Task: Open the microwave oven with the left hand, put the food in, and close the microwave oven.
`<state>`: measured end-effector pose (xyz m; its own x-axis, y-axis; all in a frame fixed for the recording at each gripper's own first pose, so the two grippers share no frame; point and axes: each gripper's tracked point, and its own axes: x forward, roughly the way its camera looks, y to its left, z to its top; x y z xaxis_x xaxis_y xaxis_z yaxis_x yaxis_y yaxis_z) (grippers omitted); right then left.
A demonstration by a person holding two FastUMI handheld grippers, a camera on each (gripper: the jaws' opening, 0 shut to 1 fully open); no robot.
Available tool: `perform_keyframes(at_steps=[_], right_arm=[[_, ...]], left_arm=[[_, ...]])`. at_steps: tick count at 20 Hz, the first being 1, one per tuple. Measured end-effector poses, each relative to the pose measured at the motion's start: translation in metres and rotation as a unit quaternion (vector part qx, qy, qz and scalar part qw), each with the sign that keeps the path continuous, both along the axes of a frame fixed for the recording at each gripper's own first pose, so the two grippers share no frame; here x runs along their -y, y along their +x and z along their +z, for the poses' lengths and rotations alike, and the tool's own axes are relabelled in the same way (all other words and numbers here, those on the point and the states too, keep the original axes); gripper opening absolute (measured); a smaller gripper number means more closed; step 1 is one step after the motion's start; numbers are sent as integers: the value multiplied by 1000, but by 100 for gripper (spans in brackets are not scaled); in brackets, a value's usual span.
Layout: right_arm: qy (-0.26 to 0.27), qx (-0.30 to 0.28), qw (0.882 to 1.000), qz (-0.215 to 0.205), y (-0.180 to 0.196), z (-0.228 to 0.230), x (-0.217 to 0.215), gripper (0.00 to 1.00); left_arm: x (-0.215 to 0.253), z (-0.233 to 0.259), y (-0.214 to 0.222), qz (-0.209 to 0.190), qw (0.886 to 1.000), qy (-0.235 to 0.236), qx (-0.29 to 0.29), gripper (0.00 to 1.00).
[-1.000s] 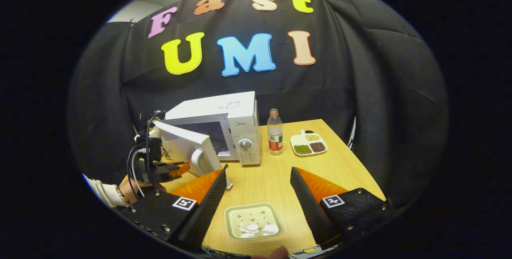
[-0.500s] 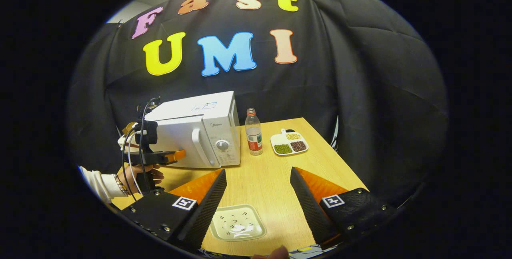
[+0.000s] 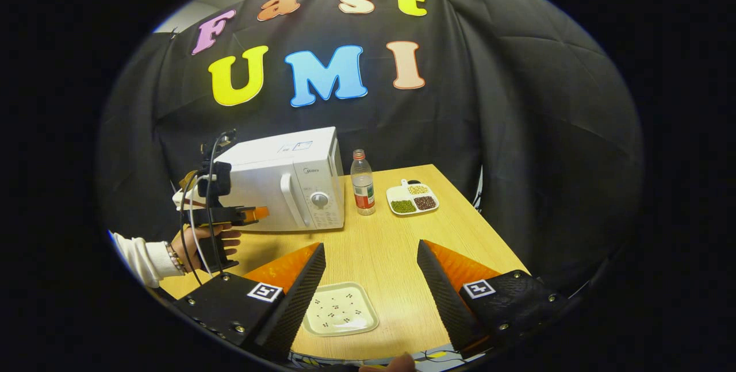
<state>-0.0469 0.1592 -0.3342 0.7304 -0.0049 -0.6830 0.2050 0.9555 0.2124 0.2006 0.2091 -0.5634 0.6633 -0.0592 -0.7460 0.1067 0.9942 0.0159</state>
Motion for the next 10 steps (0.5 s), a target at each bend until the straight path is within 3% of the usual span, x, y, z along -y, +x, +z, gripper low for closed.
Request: perform_keyframes(at_steps=[1, 2, 3, 4, 7, 10], right_arm=[[2, 1, 1000, 3, -4, 1, 0, 98], [5, 1, 1000, 8, -6, 2, 0, 98], [8, 4, 1000, 15, -8, 3, -2, 98], [9, 10, 1000, 21, -8, 6, -1, 98], [11, 32, 998, 44, -7, 18, 10, 98], [4, 74, 995, 65, 3, 57, 34, 98]], left_arm=[[1, 8, -16, 1, 1000, -4, 3, 35], [1, 20, -34, 6, 1000, -9, 7, 48], [-1, 33, -53, 13, 1000, -14, 12, 51], [-4, 49, -74, 26, 999, -19, 17, 47], [-8, 101, -125, 48, 998, -12, 33, 53], [-1, 189, -163, 71, 993, -6, 94, 53]])
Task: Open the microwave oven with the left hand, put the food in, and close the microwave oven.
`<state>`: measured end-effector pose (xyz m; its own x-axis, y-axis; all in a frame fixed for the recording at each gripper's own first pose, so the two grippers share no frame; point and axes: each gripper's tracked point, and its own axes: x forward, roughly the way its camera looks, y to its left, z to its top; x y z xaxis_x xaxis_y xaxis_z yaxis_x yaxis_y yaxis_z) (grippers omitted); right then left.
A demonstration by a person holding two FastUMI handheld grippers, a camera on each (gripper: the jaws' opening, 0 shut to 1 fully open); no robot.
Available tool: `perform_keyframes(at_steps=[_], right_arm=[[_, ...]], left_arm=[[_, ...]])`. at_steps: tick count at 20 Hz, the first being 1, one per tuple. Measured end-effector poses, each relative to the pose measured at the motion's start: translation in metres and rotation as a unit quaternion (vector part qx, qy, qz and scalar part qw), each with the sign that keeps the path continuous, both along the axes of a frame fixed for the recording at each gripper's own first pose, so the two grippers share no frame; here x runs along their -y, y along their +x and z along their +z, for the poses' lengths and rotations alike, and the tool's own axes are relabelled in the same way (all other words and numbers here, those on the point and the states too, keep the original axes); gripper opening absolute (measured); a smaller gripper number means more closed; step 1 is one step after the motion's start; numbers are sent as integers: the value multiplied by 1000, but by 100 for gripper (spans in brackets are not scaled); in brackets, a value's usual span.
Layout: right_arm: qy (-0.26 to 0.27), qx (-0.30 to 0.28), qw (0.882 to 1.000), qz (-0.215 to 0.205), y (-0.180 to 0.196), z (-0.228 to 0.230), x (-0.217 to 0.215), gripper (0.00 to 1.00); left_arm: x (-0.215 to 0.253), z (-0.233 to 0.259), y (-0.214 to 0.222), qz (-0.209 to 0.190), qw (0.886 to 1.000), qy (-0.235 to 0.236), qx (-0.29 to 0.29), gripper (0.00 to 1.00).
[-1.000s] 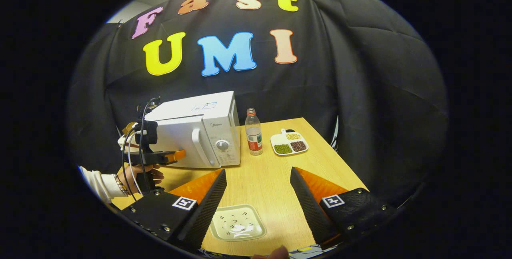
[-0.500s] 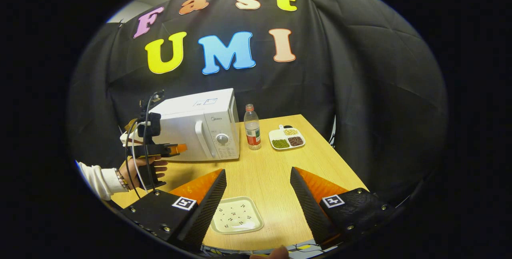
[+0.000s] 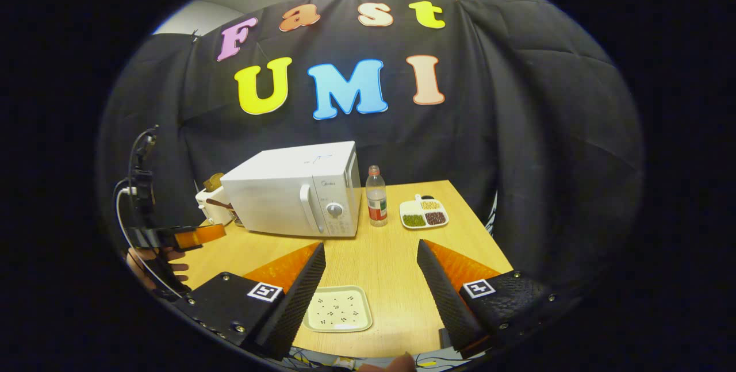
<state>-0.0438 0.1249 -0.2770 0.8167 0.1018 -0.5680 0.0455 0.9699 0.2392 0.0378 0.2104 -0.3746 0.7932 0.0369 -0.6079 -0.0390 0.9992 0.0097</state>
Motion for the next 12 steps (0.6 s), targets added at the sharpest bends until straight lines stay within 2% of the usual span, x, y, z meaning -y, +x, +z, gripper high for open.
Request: perform_keyframes(at_steps=[1, 2, 3, 6, 8, 9, 10, 11, 12], right_arm=[[-5, 19, 1000, 3, 5, 18, 11, 98], [-6, 38, 999, 5, 9, 39, 21, 98], [-4, 61, 998, 6, 13, 63, 28, 98], [1, 131, 991, 21, 17, 128, 42, 98], [-16, 166, 985, 32, 13, 158, 49, 98], [-23, 178, 983, 31, 4, 171, 50, 98], [-23, 185, 982, 31, 0, 181, 51, 93], [-23, 186, 982, 27, -4, 190, 51, 98], [-20, 188, 982, 25, -7, 199, 53, 98]], left_arm=[[6, 32, -11, 11, 1000, 0, 24, 65], [14, 65, -24, 21, 999, -1, 48, 53], [22, 98, -34, 31, 997, -2, 74, 65], [53, 185, -74, 47, 990, 20, 135, 53], [71, 251, -92, 52, 977, 49, 199, 53], [79, 282, -104, 56, 971, 61, 226, 65], [88, 303, -116, 56, 966, 69, 242, 73], [95, 317, -126, 56, 964, 72, 251, 76], [100, 325, -128, 56, 962, 71, 256, 78]])
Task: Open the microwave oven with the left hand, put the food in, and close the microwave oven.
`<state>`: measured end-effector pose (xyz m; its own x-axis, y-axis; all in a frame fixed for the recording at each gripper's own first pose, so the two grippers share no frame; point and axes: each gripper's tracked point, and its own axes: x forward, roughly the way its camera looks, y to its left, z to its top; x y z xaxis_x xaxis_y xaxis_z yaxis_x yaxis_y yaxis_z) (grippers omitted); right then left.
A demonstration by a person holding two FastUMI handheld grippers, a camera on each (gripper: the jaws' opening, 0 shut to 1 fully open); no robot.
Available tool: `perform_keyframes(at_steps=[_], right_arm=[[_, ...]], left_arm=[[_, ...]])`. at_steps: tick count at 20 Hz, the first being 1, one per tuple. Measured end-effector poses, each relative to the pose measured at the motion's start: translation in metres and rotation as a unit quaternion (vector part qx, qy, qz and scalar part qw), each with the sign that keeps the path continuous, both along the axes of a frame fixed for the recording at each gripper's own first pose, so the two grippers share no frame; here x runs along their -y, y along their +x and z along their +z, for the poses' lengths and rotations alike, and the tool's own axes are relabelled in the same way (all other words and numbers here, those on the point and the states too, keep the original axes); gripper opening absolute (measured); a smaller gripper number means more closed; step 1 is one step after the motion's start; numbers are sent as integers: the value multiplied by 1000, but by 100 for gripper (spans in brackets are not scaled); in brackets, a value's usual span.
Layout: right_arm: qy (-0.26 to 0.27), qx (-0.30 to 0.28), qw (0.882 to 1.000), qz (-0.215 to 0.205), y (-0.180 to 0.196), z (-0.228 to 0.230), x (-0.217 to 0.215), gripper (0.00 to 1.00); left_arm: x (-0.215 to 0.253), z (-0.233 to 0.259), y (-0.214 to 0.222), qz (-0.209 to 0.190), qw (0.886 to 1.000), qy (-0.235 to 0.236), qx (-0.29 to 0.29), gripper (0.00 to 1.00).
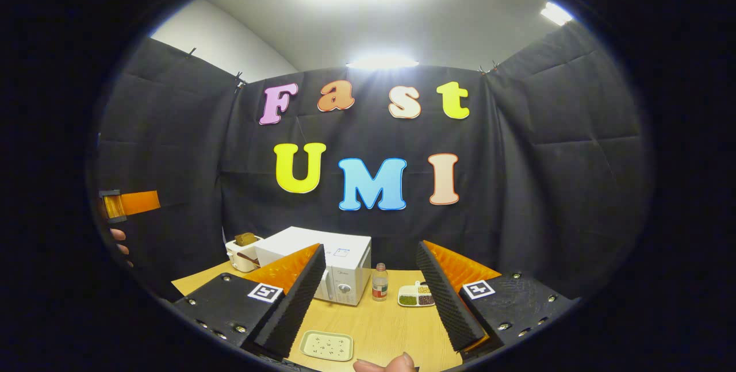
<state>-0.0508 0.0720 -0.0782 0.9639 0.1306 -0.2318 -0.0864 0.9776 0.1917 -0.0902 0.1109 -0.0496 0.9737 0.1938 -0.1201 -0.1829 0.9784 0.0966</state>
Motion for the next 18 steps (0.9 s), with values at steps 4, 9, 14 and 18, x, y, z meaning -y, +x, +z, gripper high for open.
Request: perform_keyframes(at_steps=[4, 9, 14, 18], right_arm=[[23, 7, 999, -25, 1, 35, 13, 98], [18, 13, 999, -50, -4, 51, 13, 98], [4, 5, 998, -56, -8, 53, 4, 98], [5, 1, 999, -54, -9, 54, -6, 98]], left_arm=[[-1, 6, -3, -2, 1000, -17, -22, 87], [2, 15, 13, -29, 999, -18, -26, 87], [10, 26, 24, -60, 998, -3, -17, 88], [1, 20, 21, -62, 998, -3, -32, 87]])
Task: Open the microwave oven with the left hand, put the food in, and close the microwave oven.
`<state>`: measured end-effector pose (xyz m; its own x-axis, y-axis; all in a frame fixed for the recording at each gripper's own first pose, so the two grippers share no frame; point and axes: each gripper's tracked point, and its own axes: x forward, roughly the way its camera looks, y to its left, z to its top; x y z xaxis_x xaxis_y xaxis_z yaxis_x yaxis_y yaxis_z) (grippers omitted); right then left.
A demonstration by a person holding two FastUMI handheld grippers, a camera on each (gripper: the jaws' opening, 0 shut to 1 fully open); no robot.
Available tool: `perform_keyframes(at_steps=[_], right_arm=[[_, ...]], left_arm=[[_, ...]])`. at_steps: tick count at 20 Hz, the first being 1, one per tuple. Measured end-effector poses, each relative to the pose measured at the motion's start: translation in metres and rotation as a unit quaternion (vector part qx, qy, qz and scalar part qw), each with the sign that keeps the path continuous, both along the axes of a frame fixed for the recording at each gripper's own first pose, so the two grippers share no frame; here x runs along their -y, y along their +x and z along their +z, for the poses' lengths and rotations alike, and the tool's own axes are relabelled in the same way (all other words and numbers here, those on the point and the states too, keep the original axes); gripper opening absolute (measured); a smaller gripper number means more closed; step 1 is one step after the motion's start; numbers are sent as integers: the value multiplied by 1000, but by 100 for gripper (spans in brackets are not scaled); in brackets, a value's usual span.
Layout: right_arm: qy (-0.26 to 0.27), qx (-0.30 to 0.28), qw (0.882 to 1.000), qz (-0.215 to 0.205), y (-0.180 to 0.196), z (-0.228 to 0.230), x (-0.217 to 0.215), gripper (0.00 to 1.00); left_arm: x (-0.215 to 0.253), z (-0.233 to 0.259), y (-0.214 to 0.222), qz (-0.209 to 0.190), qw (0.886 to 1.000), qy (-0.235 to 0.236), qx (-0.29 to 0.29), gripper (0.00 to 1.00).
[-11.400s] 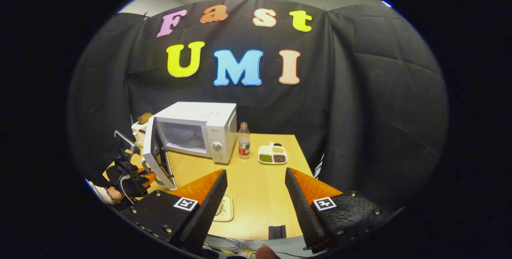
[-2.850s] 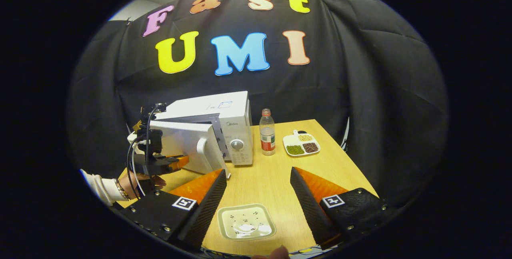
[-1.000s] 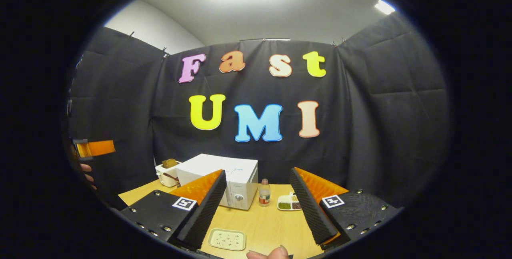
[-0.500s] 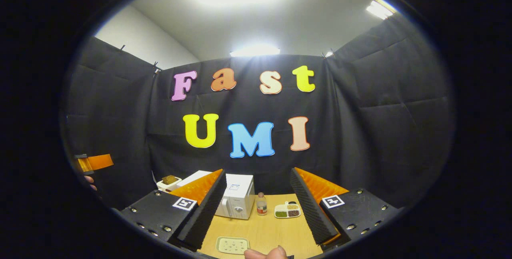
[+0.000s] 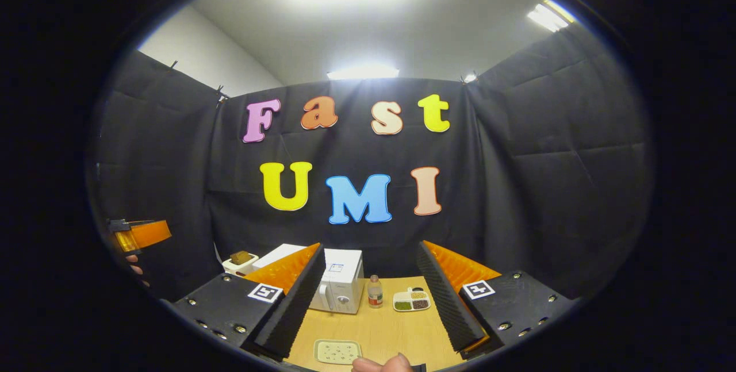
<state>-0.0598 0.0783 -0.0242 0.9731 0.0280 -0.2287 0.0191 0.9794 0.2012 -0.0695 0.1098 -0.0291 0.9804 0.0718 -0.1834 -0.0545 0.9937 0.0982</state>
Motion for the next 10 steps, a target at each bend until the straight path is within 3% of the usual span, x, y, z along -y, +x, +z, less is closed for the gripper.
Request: perform_keyframes(at_steps=[2, 3, 10], right_arm=[[-3, 0, 1000, 3, 0, 0, -5, 98], [-5, -2, 1000, 5, -1, -2, -7, 98], [2, 0, 1000, 17, 4, 1, -21, 98]], left_arm=[[-7, 3, -2, 3, 1000, 6, 3, 93], [-9, 4, -3, 5, 1000, 8, 4, 87], [-19, 8, -9, 12, 1000, 8, 6, 87]])
